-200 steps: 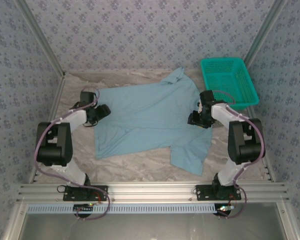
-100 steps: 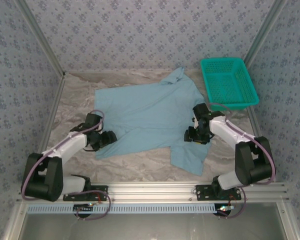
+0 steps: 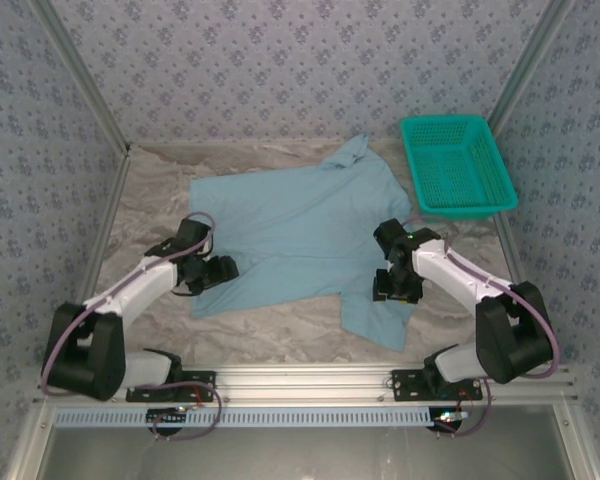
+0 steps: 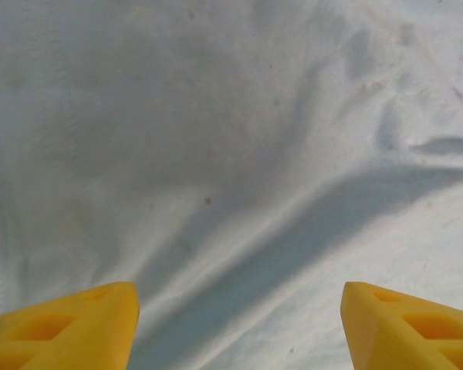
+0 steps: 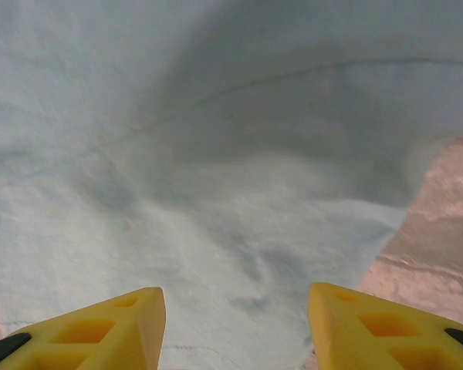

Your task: Fold the inside-out t-shirt

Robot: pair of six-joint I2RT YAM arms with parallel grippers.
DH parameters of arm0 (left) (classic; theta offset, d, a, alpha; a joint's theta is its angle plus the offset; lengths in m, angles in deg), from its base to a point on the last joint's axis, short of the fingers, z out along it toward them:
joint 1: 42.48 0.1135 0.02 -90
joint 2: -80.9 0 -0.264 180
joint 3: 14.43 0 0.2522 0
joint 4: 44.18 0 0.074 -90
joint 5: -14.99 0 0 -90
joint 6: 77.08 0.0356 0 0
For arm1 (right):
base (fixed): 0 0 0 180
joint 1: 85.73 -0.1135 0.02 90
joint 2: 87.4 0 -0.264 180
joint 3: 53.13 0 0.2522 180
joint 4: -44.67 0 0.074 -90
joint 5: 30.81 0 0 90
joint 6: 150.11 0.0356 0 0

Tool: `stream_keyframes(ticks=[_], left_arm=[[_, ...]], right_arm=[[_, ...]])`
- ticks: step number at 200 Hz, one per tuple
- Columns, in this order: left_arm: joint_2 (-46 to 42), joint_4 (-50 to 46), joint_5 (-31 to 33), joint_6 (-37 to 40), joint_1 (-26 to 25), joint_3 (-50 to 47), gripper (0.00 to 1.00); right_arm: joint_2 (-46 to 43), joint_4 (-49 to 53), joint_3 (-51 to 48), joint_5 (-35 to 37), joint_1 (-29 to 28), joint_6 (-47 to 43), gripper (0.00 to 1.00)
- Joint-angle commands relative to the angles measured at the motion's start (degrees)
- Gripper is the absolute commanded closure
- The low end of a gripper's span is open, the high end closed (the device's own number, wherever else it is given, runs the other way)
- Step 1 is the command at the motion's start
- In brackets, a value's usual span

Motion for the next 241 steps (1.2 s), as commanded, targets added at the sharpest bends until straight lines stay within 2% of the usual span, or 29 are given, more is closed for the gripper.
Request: stream_keyframes(ticks=[1,26,53,86,117,161,241], left_arm=[[5.5,7.7,-4.1,1.7,-0.8,2.8,0.31],[11.1,9.2,-1.1,3.1,-0.9,7.0,0.31],[12.7,11.1,2.6,3.5,-0.8,9.5,0.31],[16.4,9.9,4.6,3.8,0.2,10.7,0.31],[17.9,12.1,4.4,3.7,1.7,9.1,0.31],[22.8,13.6,3.8,4.6,4.7,11.1,0.31],[32.5,12.0,2.8,6.5,6.6,23.9,0.31]], right_arm=[[1.6,-2.7,-1.3,-1.5,-0.3,0.8,0.47],[1.9,-7.2,-0.2,-1.4,-0.2,-0.8,0.46],[3.1,-15.1,2.3,-1.7,0.6,-2.9,0.46],[8.9,-25.1,4.5,-4.0,3.4,-3.2,0.45],[17.7,-26.3,7.6,-2.9,6.8,-2.3,0.46],[23.6,-28.7,9.3,-5.1,8.5,-3.3,0.46],[30.5,-26.8,18.1,-4.8,10.0,-5.5,0.47]])
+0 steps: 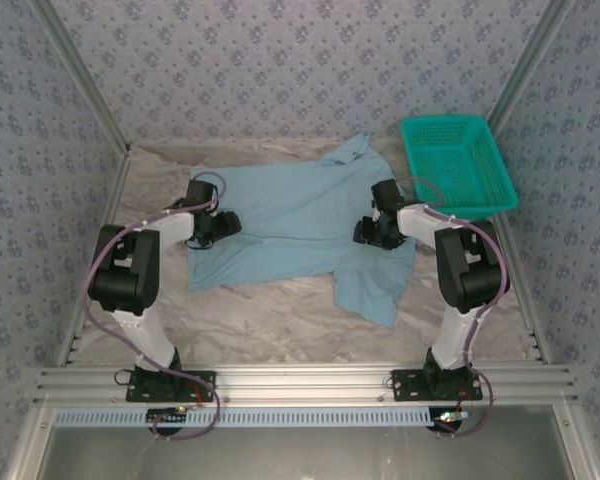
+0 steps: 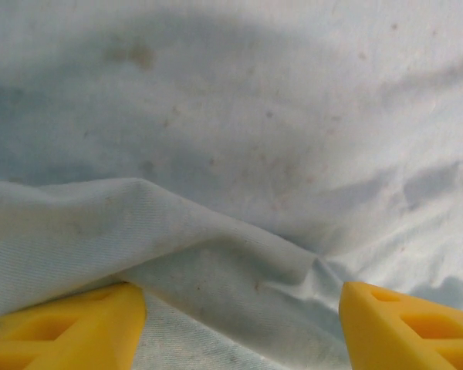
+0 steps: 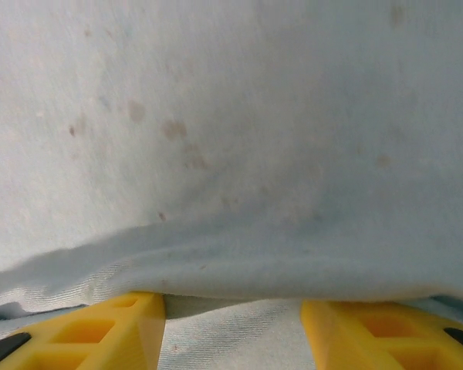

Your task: Fold the inside-out t-shirt

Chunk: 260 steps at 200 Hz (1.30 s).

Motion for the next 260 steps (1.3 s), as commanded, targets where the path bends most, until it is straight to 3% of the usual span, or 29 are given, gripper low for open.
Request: stream_keyframes(ticks=[1,37,65,111,149,201,260], left_arm=[[3.2,-3.4,-0.5,1.3,0.5,2.0,0.31],[-4.1,-3.8,-2.6,-0.1,0.5,0.9,0.31],[-14.2,-5.0,-1.4,-0.6,0.4,-4.0,0.30],[-23.2,-6.9,-2.1,-2.8,0.4,-11.4,0.30],[-25.5,-8.8,-2.0,-2.1,0.1,-11.1,0.30],[-27.1,-10.0,-1.4,-1.4,0.1,-10.8,0.30],[-30.1,-13.4,1.6,0.0,0.2,-10.0,0.30]], right_arm=[[3.7,3.8,1.2,0.2,1.1,-2.1,0.47],[-5.5,8.5,-1.0,2.1,0.5,-4.4,0.46],[-16.9,19.1,-8.3,5.8,-1.3,-3.8,0.46],[-29.1,29.3,-20.9,6.8,-5.0,5.7,0.48],[-28.8,28.4,-24.5,6.6,-10.7,10.7,0.50],[-25.7,22.0,-27.7,3.1,-12.7,13.1,0.58],[-24.6,21.5,-27.7,3.5,-13.4,12.8,0.81]])
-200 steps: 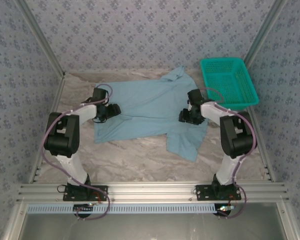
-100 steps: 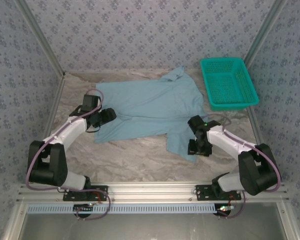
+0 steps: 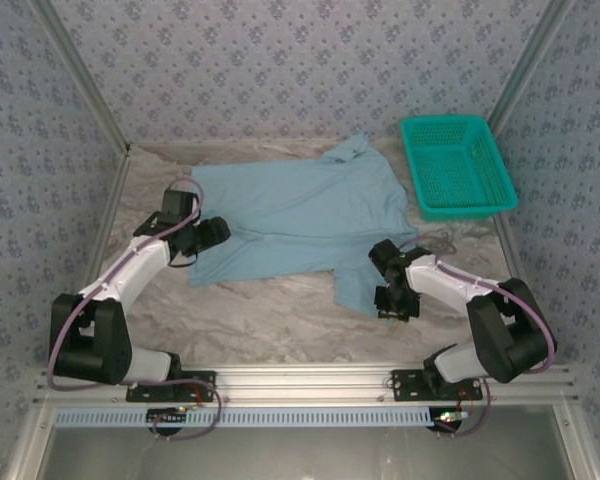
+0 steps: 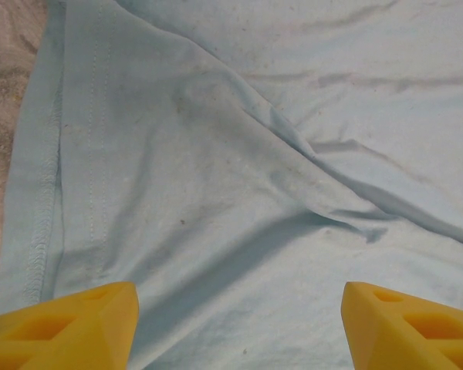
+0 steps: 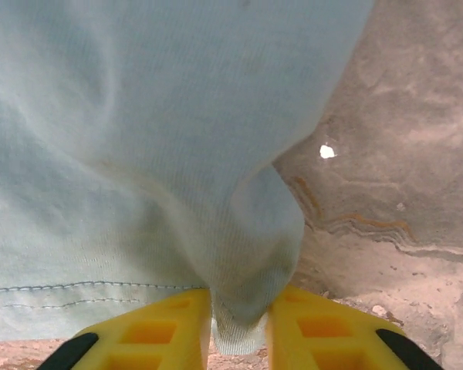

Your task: Fold the inside-out t-shirt

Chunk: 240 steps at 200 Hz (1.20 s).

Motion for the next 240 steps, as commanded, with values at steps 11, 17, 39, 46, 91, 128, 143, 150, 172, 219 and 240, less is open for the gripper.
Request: stream_keyframes(ticks=[11,17,39,46,91,128,143,150,172,219,240], left_arm=[[-3.2,-4.7,3.7,1.3,0.2,0.9,0.30],[-3.5,-5.5,4.7,1.3,0.3,0.3,0.30],[-4.5,-8.9,7.2,0.6,0.9,-3.3,0.29],[-4.7,-9.8,7.4,0.2,1.2,-4.8,0.29],[-7.4,-11.8,10.2,-2.4,2.6,-12.1,0.28],[-3.1,-7.8,8.7,-2.6,3.2,-13.2,0.29],[-0.7,-6.0,7.7,-2.2,3.3,-13.1,0.33],[0.0,-5.3,7.5,-2.1,3.4,-13.0,0.36],[1.5,-4.1,7.2,-1.6,3.6,-13.1,0.46],[2.3,-2.4,7.2,-1.4,3.8,-14.7,0.61],[2.0,-2.0,7.1,-1.4,3.9,-15.5,0.66]], right_arm=[[1.0,-1.6,-0.7,-1.8,-1.0,0.5,0.84],[0.5,-1.0,-0.6,-1.6,-1.0,0.4,0.87],[-1.5,0.6,0.4,-1.3,-1.0,0.3,0.94],[-2.1,1.1,0.8,-1.4,-0.9,0.2,0.95],[-2.9,2.2,4.1,-1.8,-0.7,-0.1,0.99],[-2.6,2.1,5.3,-2.2,0.2,-3.5,0.99],[-2.6,2.1,5.4,-2.3,0.5,-3.9,0.99],[-2.6,2.2,5.4,-2.4,0.6,-4.1,0.99],[-2.7,2.3,5.2,-2.4,0.7,-4.4,0.99],[-3.2,2.6,5.3,-2.1,0.9,-4.5,0.99],[-3.3,3.8,6.1,-1.2,1.0,-4.9,0.99]])
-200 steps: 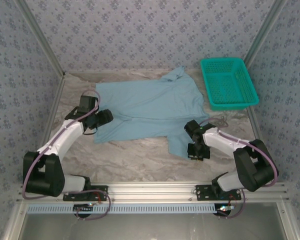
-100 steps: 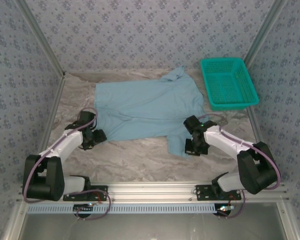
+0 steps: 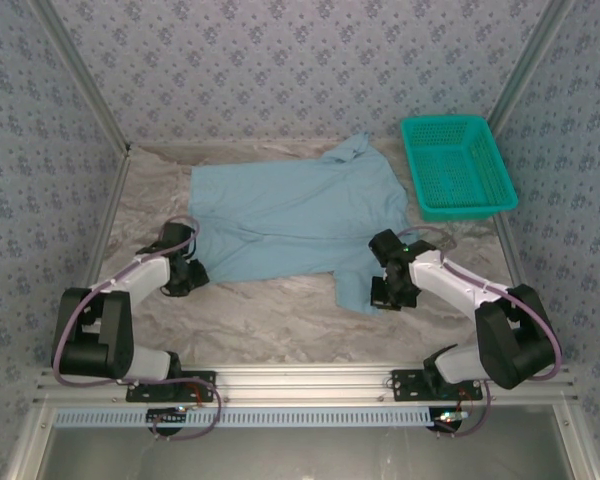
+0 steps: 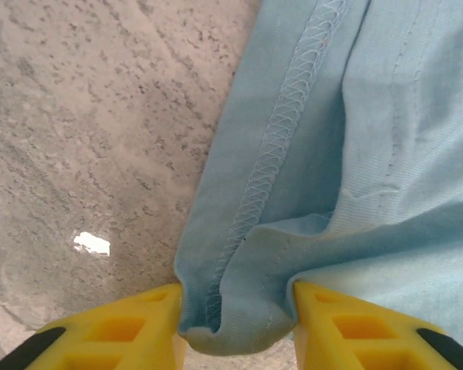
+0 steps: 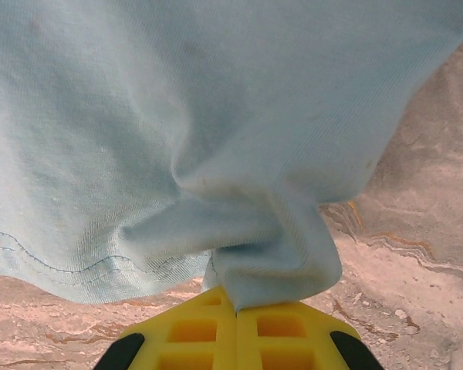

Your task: Fold the inside-out t-shirt

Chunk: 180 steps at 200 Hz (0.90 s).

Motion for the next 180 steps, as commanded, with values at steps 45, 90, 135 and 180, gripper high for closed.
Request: stream_keyframes(ticks=[45,90,135,180], left_arm=[[-1.3,1.0,-2.4,0.2,0.1,-2.7,0.83],[-7.1,-3.2,-4.0,-0.1,0.2,-3.5,0.96],[-16.2,-6.5,-5.9,-3.1,-0.2,-5.6,0.99],[-22.0,-8.7,-6.6,-6.2,-1.5,-6.8,0.99]], right_arm=[[-2.3,5.1,3.0,0.9,1.0,-2.2,1.00],[-9.5,13.4,3.6,-0.8,3.1,-3.6,1.00],[-21.1,23.3,5.5,-0.9,3.5,0.6,1.00],[-29.6,30.9,8.7,1.8,4.9,2.7,1.00]])
